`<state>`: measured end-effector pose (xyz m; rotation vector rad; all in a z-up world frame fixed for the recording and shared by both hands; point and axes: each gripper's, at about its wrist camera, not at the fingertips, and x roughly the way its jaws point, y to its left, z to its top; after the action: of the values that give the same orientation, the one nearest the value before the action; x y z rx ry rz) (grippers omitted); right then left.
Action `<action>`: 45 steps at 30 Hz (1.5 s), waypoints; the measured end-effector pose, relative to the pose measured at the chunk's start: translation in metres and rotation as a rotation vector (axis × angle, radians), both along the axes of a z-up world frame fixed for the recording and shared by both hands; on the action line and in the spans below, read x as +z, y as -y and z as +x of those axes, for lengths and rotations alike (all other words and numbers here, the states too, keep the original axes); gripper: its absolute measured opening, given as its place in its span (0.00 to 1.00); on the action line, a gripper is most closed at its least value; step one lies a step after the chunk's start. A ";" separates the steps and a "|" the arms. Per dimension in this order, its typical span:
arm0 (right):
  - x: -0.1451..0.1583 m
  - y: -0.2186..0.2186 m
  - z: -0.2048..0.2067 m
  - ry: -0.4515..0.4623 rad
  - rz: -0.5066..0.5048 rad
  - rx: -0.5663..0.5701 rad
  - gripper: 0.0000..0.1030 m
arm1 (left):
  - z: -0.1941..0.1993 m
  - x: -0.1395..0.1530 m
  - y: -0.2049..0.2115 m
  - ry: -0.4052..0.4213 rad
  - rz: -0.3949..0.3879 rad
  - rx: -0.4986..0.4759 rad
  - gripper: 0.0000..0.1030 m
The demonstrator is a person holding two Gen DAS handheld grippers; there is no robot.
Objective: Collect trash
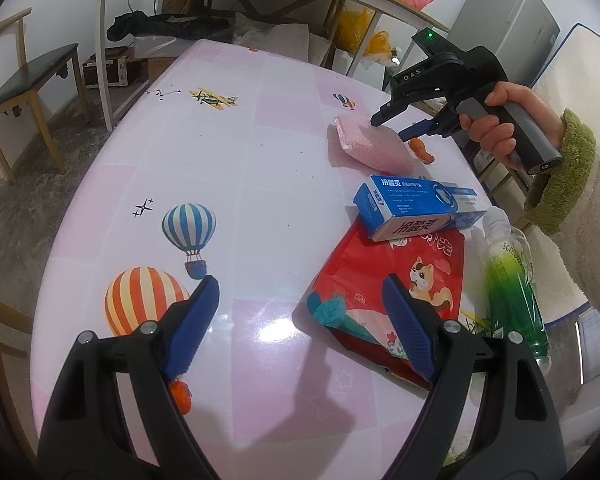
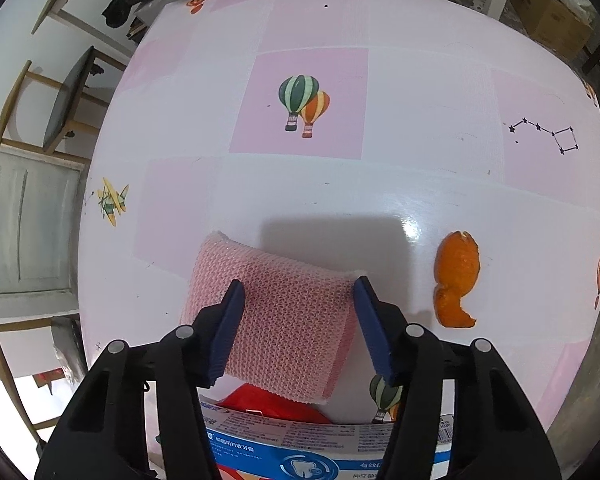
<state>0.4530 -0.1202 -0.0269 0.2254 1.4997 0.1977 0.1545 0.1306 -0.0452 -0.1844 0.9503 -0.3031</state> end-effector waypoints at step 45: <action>0.126 -0.062 -0.086 0.335 0.136 0.411 0.72 | 0.001 0.019 -0.037 0.048 0.096 0.024 0.82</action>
<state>0.3667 -0.0578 0.0988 -0.0131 1.1853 0.6373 0.1556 0.1673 -0.0259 -0.1002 0.9123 -0.2379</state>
